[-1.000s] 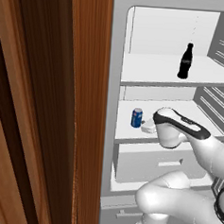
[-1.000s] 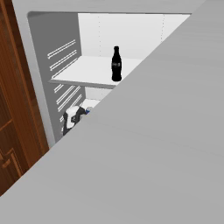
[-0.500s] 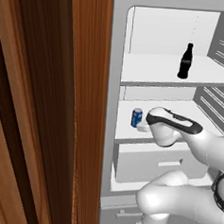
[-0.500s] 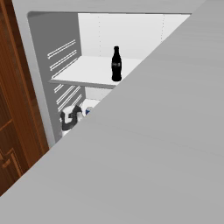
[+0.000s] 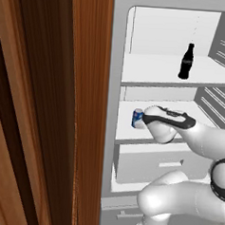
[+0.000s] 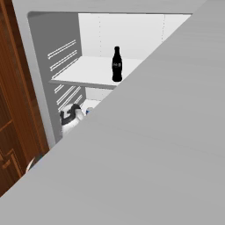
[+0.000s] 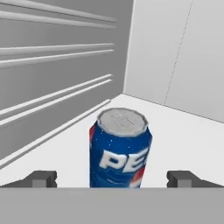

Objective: Open the fridge, grab two sodas, and place both sodas inside the bowl with ice on the dining counter.

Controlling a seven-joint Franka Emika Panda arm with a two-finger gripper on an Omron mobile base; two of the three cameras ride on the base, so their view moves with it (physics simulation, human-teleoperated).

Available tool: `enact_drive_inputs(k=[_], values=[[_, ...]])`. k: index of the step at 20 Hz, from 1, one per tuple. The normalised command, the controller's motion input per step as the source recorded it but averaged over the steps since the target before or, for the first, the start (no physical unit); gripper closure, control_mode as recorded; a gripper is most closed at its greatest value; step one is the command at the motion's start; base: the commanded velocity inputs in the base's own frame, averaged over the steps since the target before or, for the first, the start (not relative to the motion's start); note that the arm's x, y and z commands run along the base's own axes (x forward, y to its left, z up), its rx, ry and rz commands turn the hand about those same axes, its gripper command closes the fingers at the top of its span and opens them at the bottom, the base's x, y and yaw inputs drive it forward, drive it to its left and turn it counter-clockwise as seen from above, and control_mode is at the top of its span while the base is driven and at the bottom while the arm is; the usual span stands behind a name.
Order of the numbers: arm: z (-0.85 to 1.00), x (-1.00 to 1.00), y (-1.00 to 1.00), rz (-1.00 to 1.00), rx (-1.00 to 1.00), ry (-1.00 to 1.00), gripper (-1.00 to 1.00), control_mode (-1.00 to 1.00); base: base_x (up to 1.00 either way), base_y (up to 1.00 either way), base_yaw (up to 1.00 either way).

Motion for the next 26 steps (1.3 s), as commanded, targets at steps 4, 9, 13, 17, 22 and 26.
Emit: enact_drive_inputs(k=[4,9,13,17,22,26], values=[[0.00,0.16,0.00,0.00,0.00,0.07,-1.00,-1.00,0.00,0.00,0.00],[0.00,0.17,0.00,0.00,0.00,0.07,-1.00,-1.00,0.00,0.00,0.00],[-0.01,0.16,0.00,0.00,0.00,0.07,-1.00,-1.00,0.00,0.00,0.00],[-0.09,0.17,0.11,0.00,0.00,0.08,-1.00,-1.00,0.00,0.00,0.00],[-0.15,0.13,0.25,0.00,0.00,0.07,1.00,-1.00,0.00,0.00,0.00],[-0.04,0.01,0.03,0.00,0.00,0.03,1.00,-1.00,0.00,0.00,0.00]])
